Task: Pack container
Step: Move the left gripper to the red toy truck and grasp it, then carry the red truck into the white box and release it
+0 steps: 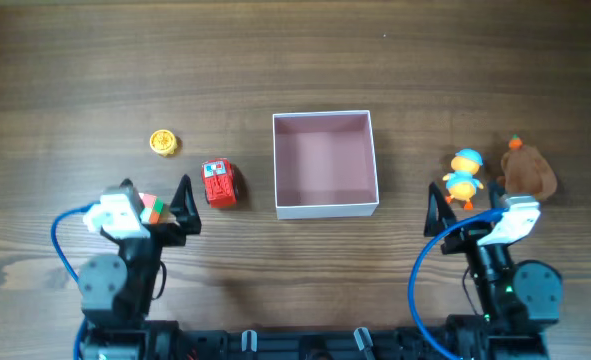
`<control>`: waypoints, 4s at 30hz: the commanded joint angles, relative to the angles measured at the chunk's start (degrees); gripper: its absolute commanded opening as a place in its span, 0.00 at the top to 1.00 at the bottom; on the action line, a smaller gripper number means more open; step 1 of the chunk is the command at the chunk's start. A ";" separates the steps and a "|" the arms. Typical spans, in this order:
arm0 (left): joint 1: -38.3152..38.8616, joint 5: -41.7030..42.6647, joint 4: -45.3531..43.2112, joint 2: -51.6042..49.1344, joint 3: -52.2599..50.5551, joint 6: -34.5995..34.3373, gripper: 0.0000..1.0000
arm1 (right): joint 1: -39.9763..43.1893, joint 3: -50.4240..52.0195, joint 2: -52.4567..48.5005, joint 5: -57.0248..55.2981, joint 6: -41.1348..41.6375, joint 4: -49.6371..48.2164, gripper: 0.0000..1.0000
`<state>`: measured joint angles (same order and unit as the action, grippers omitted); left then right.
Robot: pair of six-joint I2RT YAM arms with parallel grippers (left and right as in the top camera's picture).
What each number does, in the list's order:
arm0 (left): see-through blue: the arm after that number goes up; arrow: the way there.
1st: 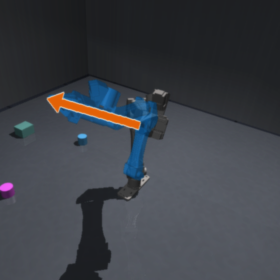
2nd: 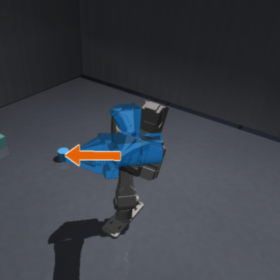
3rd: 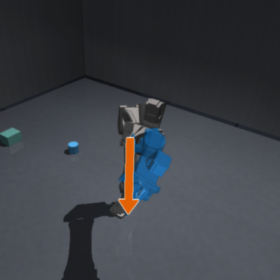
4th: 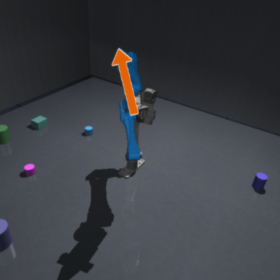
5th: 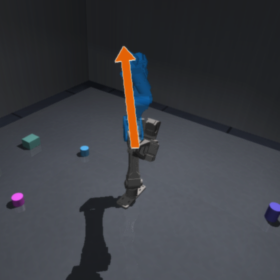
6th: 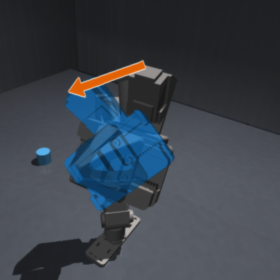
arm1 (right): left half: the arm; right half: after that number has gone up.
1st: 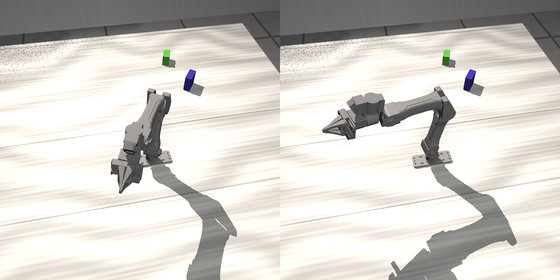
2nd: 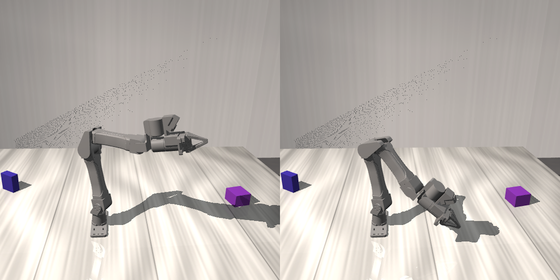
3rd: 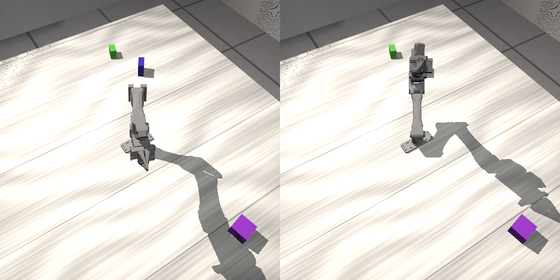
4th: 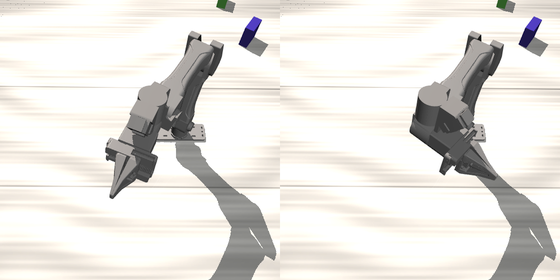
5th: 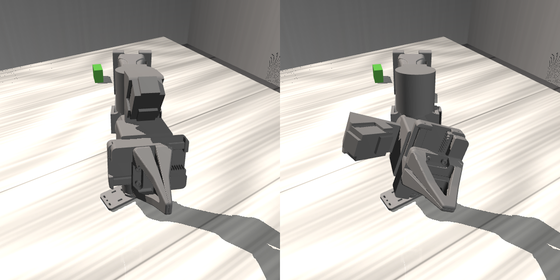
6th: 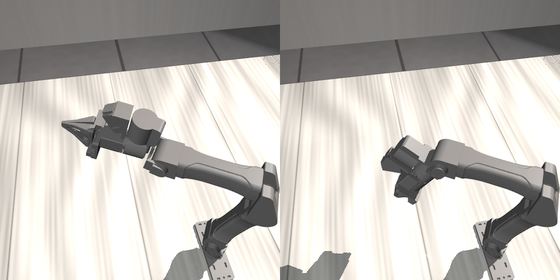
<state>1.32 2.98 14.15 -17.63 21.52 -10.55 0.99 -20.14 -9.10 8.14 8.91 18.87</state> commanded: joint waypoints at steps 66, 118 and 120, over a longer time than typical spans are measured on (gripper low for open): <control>10.19 -1.79 39.32 -82.93 45.62 -14.12 0.51 | -0.28 -46.51 -51.43 -8.57 -3.80 47.82 0.00; 28.50 -5.64 37.42 -96.96 68.76 -15.67 0.95 | -0.28 -46.73 -48.41 -10.71 -2.34 47.82 0.00; 28.57 -5.66 37.53 -96.96 68.74 -15.67 0.95 | -0.28 -46.73 -48.41 -10.69 -2.34 47.84 0.00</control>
<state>29.80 -1.91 51.59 -113.84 89.91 -25.30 0.93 -65.41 -57.93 -1.56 5.37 66.67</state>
